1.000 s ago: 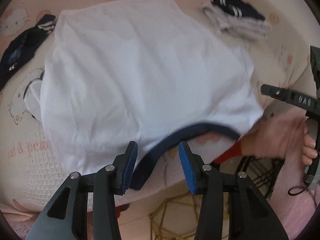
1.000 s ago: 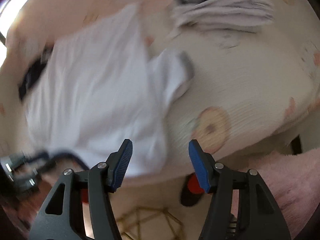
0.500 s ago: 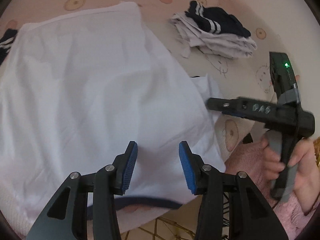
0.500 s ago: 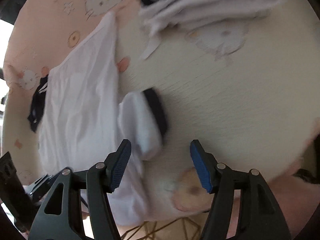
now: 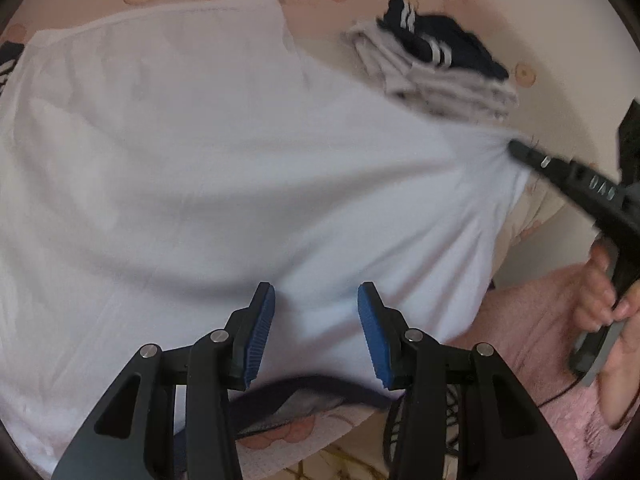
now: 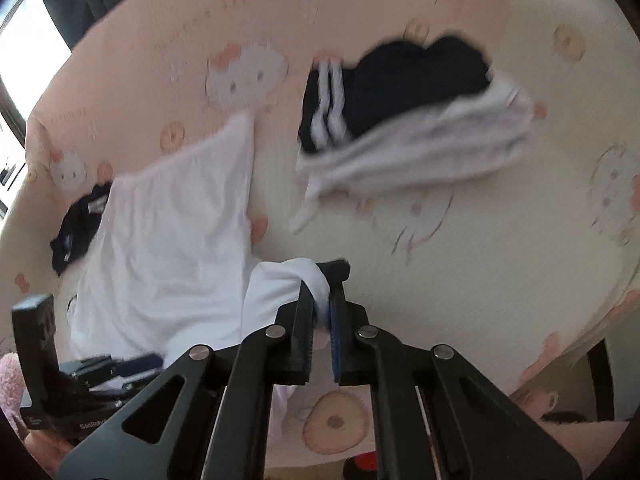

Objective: Fold clothes
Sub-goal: 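Grasp the navy-trimmed sleeve cuff with the right gripper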

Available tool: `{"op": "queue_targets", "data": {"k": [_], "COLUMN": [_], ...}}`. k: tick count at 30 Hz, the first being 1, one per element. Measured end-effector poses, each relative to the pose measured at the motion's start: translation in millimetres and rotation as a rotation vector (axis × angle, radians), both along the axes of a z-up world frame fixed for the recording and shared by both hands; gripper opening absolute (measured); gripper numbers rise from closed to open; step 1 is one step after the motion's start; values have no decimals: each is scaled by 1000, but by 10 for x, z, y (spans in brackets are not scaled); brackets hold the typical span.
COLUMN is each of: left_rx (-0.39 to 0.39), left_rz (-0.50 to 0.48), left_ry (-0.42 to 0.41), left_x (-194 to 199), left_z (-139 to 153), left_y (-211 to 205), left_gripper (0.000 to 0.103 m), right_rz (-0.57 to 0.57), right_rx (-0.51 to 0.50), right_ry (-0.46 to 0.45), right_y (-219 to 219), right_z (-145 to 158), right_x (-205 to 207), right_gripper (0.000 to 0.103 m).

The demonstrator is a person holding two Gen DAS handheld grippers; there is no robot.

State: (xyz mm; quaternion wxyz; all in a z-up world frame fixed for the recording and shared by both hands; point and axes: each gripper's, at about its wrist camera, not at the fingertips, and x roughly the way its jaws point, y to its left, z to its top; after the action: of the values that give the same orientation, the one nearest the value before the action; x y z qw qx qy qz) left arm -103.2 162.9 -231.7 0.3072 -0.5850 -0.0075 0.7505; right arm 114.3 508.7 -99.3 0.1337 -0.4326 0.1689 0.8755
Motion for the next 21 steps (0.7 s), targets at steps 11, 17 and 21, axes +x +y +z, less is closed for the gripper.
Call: {"op": "queue_targets", "data": {"k": [11,17,21], "left_rx": [-36,-214,-146], "left_rz": [11,-81,-43], "left_ry": [14,-55,-115], "left_x": [-14,140,195], "left_z": [80,-46,3], "left_y": [-109,-81,-338], "left_gripper": [47,47,47], "right_rz": [-16,27,107], "right_rx": [-161,-216,-128], "right_ry": [-214,-160,-73], "right_y": [9,-91,-325], "right_z": [-670,-619,-347], "right_x": [-367,-346,-334], "right_gripper": [68,19,19]}}
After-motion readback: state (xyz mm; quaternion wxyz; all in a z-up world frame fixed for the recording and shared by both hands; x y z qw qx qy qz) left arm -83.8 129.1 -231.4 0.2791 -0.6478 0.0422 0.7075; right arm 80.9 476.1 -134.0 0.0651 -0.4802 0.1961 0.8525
